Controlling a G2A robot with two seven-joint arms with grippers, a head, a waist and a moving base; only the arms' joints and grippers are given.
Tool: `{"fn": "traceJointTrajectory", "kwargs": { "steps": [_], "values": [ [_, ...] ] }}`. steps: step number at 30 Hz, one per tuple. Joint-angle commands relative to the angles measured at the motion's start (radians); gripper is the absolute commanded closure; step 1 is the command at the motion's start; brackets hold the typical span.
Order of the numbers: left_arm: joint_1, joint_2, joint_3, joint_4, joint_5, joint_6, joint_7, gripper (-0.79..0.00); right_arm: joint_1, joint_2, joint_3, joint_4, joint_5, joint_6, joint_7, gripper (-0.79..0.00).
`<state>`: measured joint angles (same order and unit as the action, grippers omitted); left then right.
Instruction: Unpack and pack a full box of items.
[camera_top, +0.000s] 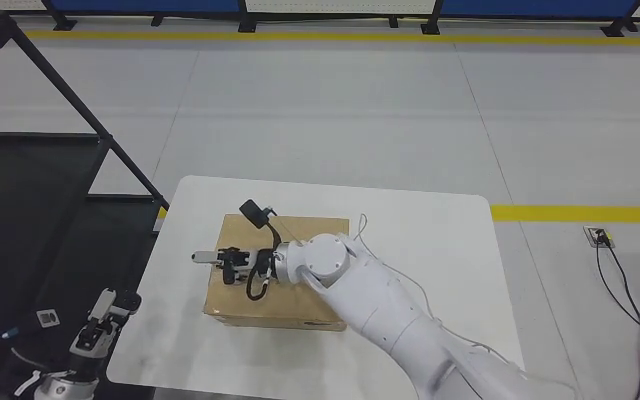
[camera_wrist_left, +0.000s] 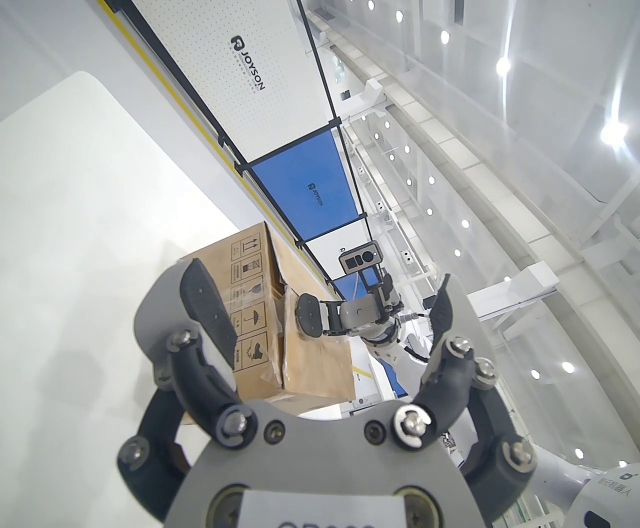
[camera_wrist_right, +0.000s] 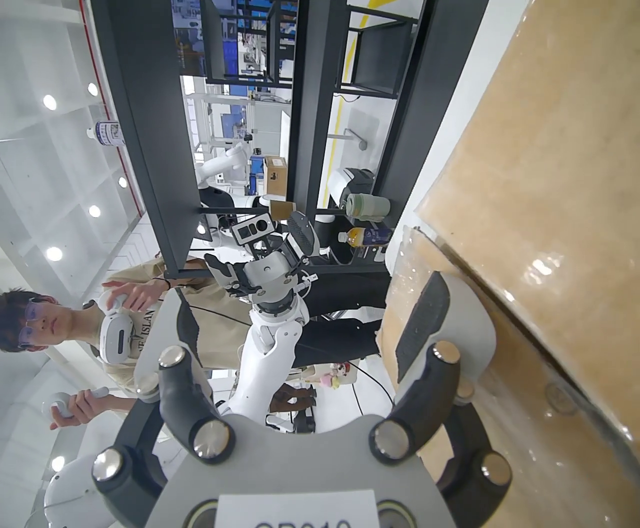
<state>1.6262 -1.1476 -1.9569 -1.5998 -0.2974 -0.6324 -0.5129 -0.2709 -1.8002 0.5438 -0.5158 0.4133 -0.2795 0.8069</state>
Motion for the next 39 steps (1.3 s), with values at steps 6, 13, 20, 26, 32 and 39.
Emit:
{"fn": "traceJointTrajectory", "kwargs": {
  "steps": [6,13,20,26,32,39],
  "values": [
    [-0.006,0.001,0.012,-0.008,0.009,0.005,-0.004,-0.785,0.011,0.0,0.03,0.054,-0.011,-0.021,0.029,-0.785],
    [-0.018,0.001,0.031,-0.01,0.028,0.017,0.0,-0.785,0.008,0.022,0.077,0.075,-0.003,-0.037,0.108,-0.785],
    [-0.029,0.001,0.048,-0.014,0.045,0.029,0.007,-0.785,0.0,0.052,0.122,0.074,-0.019,-0.03,0.156,-0.785],
    [-0.038,0.002,0.059,-0.016,0.059,0.039,0.008,-0.785,-0.012,0.085,0.163,0.057,-0.043,-0.021,0.171,-0.785],
    [-0.047,0.002,0.071,-0.021,0.072,0.049,0.01,-0.785,-0.034,0.122,0.211,0.01,-0.063,-0.009,0.199,-0.785],
    [-0.054,0.004,0.079,-0.024,0.08,0.056,0.009,-0.785,-0.076,0.172,0.268,-0.084,-0.109,0.041,0.226,-0.785]
  ]
}}
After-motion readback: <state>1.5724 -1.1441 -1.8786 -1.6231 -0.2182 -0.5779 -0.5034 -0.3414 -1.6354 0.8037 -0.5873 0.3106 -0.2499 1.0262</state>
